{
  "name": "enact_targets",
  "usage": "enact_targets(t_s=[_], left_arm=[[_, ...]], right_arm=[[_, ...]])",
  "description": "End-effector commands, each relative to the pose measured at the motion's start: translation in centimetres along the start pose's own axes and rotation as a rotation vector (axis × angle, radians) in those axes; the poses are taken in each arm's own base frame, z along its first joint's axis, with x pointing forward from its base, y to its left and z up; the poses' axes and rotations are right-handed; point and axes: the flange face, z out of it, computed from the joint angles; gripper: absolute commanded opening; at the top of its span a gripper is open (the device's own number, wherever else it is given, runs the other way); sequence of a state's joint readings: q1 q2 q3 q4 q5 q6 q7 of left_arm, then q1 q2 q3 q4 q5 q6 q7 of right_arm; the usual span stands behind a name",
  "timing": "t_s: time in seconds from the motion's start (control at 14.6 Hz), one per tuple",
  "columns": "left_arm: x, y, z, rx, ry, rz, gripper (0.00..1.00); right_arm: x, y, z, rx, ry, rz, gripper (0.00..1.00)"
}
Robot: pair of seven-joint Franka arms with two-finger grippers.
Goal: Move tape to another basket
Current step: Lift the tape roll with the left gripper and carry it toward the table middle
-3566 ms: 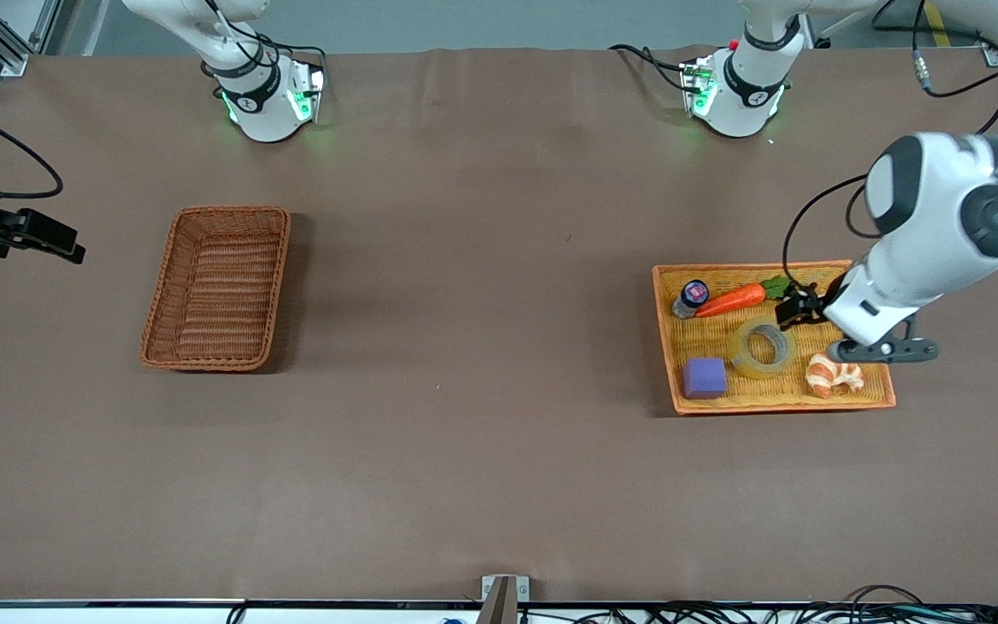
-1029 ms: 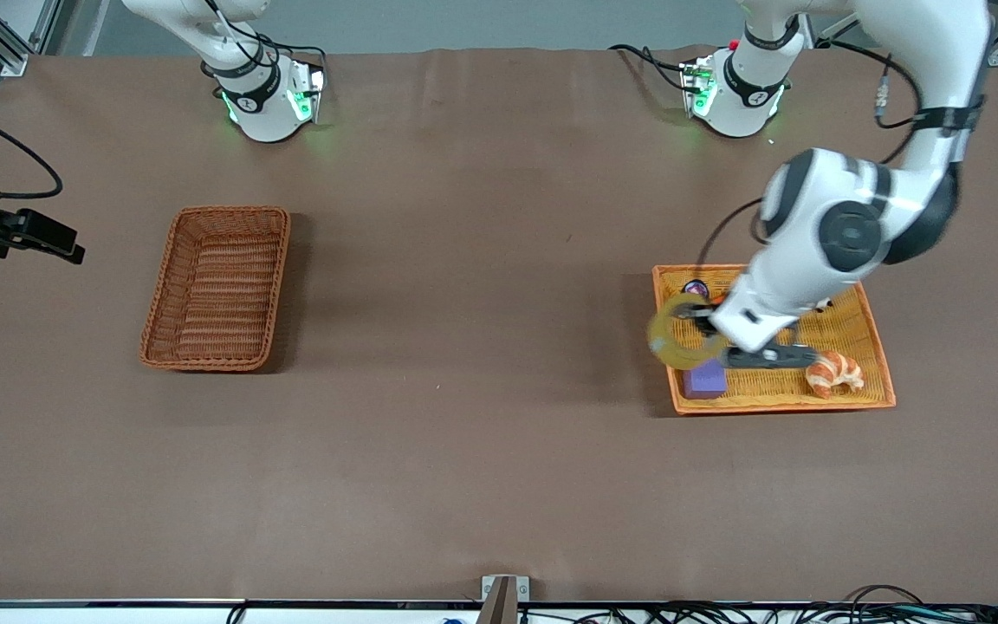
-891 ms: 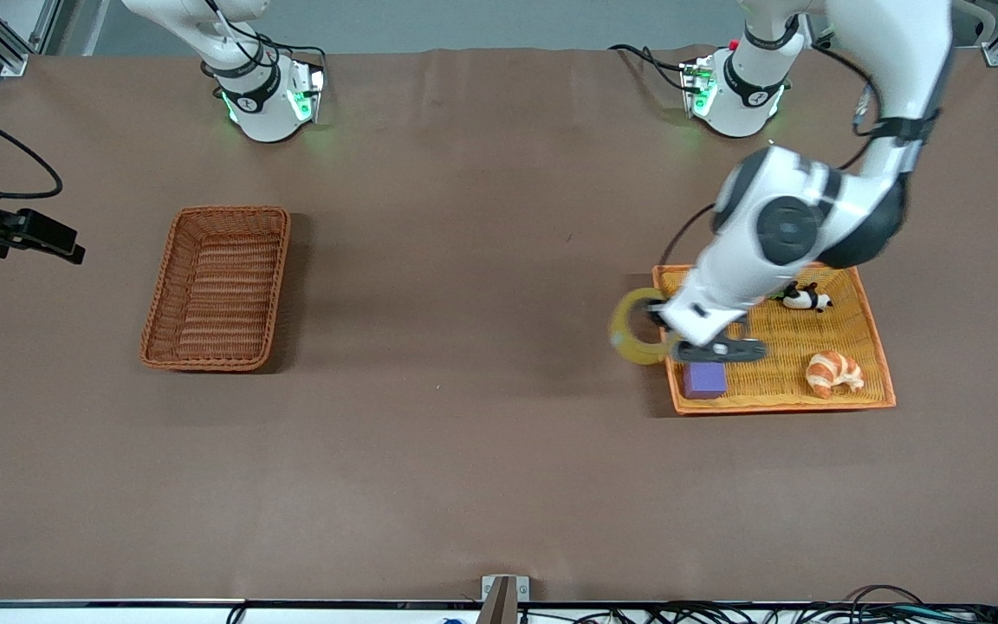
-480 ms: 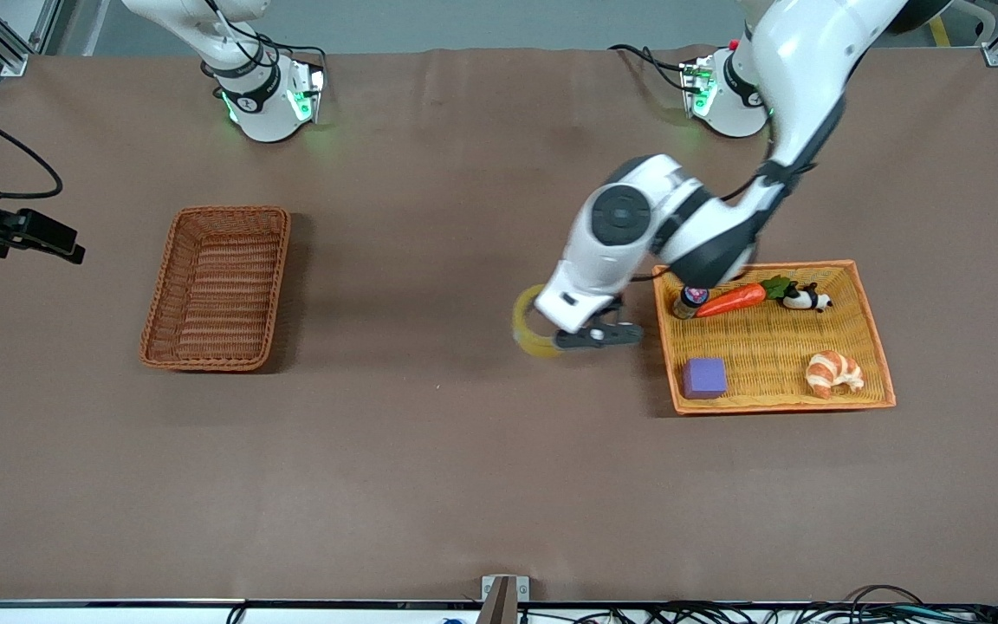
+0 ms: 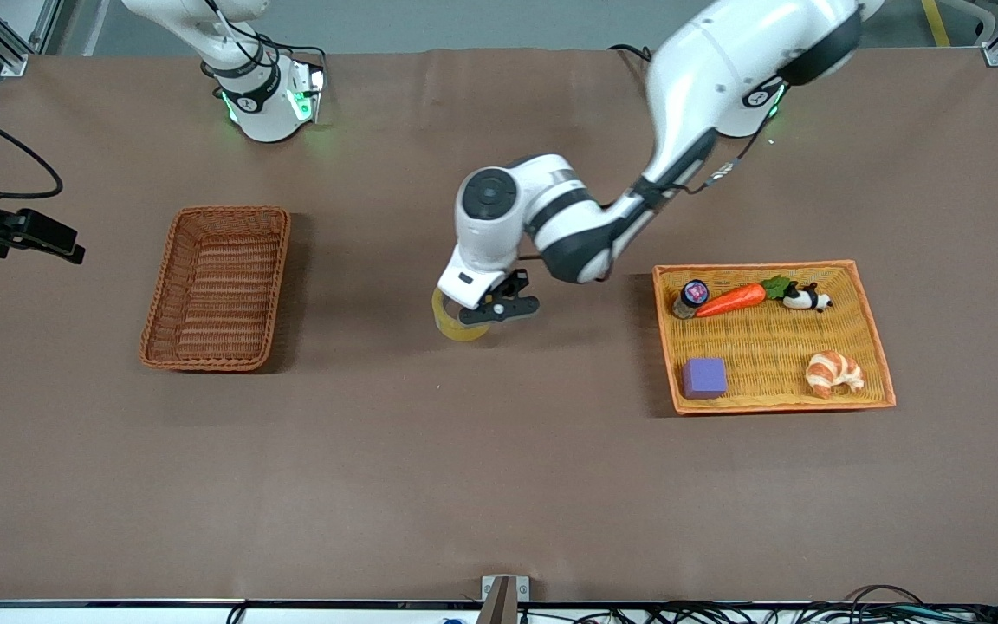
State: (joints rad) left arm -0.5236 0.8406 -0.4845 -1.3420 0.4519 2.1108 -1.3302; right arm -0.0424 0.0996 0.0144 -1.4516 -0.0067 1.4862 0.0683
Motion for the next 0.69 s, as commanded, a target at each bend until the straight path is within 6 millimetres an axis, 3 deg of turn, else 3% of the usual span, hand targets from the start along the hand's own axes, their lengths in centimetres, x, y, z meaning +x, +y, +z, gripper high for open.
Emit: enact_targets(t_s=[0.0,0.14,0.41,0.48,0.55,0.62], left_arm=[[-0.9,2.7,2.4,0.034,0.098,-0.127,0.14],[-1.8,3.1,2.6,0.031,0.102,-0.183,0.21],[-3.8,3.9,3.5,0.041,0.131,-0.202,0.51],[-3.6,3.7,3.6,0.045,0.135,-0.203,0.64],[-3.2,3.6,3.0,0.043,0.140,-0.195,0.88],[-2.7,3.3,2.5,0.050,0.141,-0.189,1.00]], right_arm=[[-0.4,0.3,-0.2,0.022,0.001,-0.006,1.00],[-0.4,0.2,-0.2,0.022,0.004,-0.007,1.00],[0.0,0.3,-0.3,0.023,0.028,-0.006,1.00],[0.1,0.4,-0.3,0.022,0.035,-0.004,1.00],[0.2,0.3,-0.3,0.022,0.036,-0.005,1.00],[0.3,0.3,-0.3,0.023,0.045,-0.005,1.00]])
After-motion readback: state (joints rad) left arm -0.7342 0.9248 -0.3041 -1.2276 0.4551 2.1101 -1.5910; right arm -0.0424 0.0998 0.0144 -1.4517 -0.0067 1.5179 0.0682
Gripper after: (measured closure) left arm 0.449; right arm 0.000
